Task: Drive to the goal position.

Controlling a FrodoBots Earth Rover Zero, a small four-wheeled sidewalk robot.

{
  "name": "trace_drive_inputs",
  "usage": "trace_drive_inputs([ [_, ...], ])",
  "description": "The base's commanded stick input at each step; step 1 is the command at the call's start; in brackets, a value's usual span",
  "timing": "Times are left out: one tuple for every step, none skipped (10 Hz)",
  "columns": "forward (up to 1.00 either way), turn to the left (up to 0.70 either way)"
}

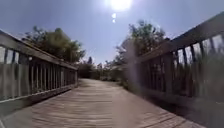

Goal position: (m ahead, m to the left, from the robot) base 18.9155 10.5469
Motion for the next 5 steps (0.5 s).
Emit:
trace_drive_inputs([
  [0.7,0.0],
  [0.7,0.0],
  [0.7,0.0],
  [0.7,0.0],
  [0.7,0.0],
])
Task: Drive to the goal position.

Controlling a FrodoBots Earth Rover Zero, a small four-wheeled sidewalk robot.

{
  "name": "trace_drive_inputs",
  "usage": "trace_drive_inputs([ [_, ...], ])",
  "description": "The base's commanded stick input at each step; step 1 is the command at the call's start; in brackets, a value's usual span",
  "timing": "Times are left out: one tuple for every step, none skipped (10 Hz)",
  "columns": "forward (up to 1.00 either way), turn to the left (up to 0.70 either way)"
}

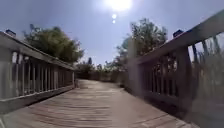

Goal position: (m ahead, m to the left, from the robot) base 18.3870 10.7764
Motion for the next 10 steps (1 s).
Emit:
trace_drive_inputs([
  [0.7,0.04],
  [0.7,0.11],
  [0.7,0.14],
  [0.7,0.14],
  [0.7,0.14],
  [0.7,0.14],
  [0.7,0.14],
  [0.7,0.05],
  [0.7,0.0],
  [0.7,0.0],
])
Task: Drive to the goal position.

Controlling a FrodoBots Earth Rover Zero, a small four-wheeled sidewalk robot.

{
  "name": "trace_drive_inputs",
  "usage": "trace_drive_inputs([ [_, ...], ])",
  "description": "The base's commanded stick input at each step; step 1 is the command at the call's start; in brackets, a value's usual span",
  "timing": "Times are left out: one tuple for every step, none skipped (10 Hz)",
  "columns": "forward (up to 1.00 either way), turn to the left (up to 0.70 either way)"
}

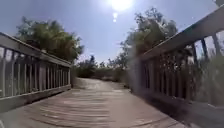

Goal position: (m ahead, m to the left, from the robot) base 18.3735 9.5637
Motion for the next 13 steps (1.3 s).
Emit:
trace_drive_inputs([
  [0.7,0.0],
  [0.7,0.0],
  [0.7,0.04],
  [0.7,0.13],
  [0.7,0.14],
  [0.7,0.14],
  [0.7,0.14],
  [0.7,0.14],
  [0.7,0.14],
  [0.7,0.14],
  [0.7,0.14],
  [0.7,0.14],
  [0.7,0.14],
])
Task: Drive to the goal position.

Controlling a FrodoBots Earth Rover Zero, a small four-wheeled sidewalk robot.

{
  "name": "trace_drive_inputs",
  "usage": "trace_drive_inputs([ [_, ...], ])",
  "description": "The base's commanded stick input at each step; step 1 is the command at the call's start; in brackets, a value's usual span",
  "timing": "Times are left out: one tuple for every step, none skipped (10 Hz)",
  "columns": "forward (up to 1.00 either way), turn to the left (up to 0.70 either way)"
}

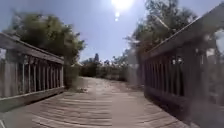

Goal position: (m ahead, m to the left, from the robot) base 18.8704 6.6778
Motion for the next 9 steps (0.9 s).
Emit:
trace_drive_inputs([
  [0.7,0.14],
  [0.7,0.14],
  [0.7,0.14],
  [0.7,0.14],
  [0.7,0.05],
  [0.7,0.0],
  [0.7,0.0],
  [0.7,0.0],
  [0.7,0.0],
])
